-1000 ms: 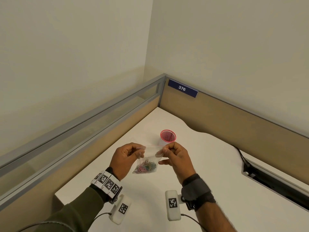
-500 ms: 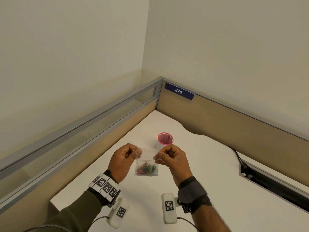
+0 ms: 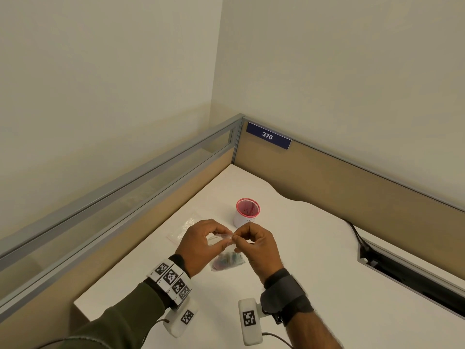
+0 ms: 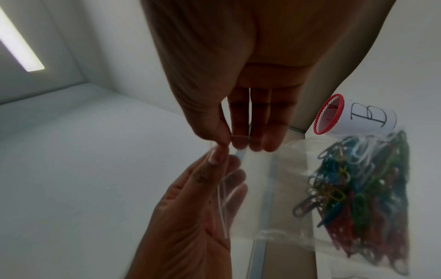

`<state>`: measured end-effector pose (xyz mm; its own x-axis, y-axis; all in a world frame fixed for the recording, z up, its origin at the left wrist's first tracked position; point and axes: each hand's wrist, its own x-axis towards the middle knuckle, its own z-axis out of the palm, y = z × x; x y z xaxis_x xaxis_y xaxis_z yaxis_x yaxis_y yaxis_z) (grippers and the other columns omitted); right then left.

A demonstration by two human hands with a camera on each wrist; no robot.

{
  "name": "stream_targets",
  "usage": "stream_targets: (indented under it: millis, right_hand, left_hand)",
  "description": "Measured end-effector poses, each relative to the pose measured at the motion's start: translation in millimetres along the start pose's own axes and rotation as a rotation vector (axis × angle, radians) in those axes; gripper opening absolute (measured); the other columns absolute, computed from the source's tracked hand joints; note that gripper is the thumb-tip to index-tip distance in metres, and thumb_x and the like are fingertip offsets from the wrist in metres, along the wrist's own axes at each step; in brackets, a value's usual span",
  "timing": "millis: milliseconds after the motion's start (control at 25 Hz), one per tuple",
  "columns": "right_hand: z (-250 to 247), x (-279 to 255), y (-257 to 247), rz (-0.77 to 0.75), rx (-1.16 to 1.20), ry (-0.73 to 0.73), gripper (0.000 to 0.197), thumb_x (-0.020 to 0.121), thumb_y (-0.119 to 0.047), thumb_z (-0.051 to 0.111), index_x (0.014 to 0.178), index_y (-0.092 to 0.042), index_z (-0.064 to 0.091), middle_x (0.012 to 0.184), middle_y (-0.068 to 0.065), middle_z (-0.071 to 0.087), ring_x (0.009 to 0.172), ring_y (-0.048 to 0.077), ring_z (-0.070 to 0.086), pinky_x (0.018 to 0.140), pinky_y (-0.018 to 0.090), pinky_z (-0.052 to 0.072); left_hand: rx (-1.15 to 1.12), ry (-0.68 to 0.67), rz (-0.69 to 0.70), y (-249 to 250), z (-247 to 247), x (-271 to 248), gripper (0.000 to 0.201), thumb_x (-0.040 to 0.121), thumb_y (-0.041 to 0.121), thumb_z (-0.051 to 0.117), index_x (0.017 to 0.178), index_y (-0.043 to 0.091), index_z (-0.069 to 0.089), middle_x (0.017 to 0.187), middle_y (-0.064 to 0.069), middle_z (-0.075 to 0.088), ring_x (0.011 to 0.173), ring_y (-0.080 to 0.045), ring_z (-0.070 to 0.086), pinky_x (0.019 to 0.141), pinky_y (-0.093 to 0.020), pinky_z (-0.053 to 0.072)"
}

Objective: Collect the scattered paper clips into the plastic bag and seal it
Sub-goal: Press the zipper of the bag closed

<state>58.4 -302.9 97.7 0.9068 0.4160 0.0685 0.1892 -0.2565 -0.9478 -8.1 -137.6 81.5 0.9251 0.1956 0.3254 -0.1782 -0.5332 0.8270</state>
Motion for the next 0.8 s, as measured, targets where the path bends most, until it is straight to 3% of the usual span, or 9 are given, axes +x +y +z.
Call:
stream_targets:
  millis: [160, 440, 640, 800]
  right_hand:
    - [2, -5, 1, 0.013, -0.017, 0.018, 0.006, 0.085, -0.016, 0.066, 0.08, -0.015, 0.069, 0.076, -0.001, 0.067, 0.075, 0.023, 0.064, 0.069, 0.036, 0.061]
    - [6, -8, 1, 0.032, -0.069, 0.015, 0.006, 0.084, -0.018, 0.066, 0.08, -0.014, 0.069, 0.079, 0.0, 0.067, 0.076, 0.017, 0.063, 0.07, 0.024, 0.056]
    - [6, -10, 1, 0.018, -0.102, 0.032, 0.005, 0.083, -0.017, 0.067, 0.079, -0.014, 0.067, 0.078, 0.0, 0.066, 0.075, 0.015, 0.061, 0.07, 0.026, 0.056]
    - [5, -11, -2, -0.009, -0.103, 0.06, 0.005, 0.082, -0.013, 0.066, 0.078, -0.011, 0.066, 0.078, 0.003, 0.065, 0.07, 0.007, 0.058, 0.065, 0.019, 0.053]
  left_hand:
    - [0.062, -0.007, 0.004, -3, 4, 2, 0.011, 0.086, 0.028, 0.075, 0.094, 0.032, 0.068, 0.09, 0.02, 0.067, 0.091, 0.001, 0.061, 0.077, -0.009, 0.045]
    - [0.119, -0.022, 0.006, -7, 6, 3, 0.01, 0.083, 0.034, 0.07, 0.087, 0.035, 0.061, 0.086, 0.015, 0.066, 0.087, -0.007, 0.06, 0.074, -0.016, 0.047]
    - [0.119, -0.056, 0.005, -7, 6, 4, 0.011, 0.082, 0.032, 0.07, 0.084, 0.035, 0.06, 0.083, 0.016, 0.063, 0.088, -0.008, 0.058, 0.074, -0.018, 0.045]
    - [0.121, -0.071, -0.014, -11, 1, 5, 0.009, 0.079, 0.045, 0.064, 0.084, 0.038, 0.06, 0.085, 0.016, 0.064, 0.09, -0.01, 0.06, 0.079, -0.026, 0.05]
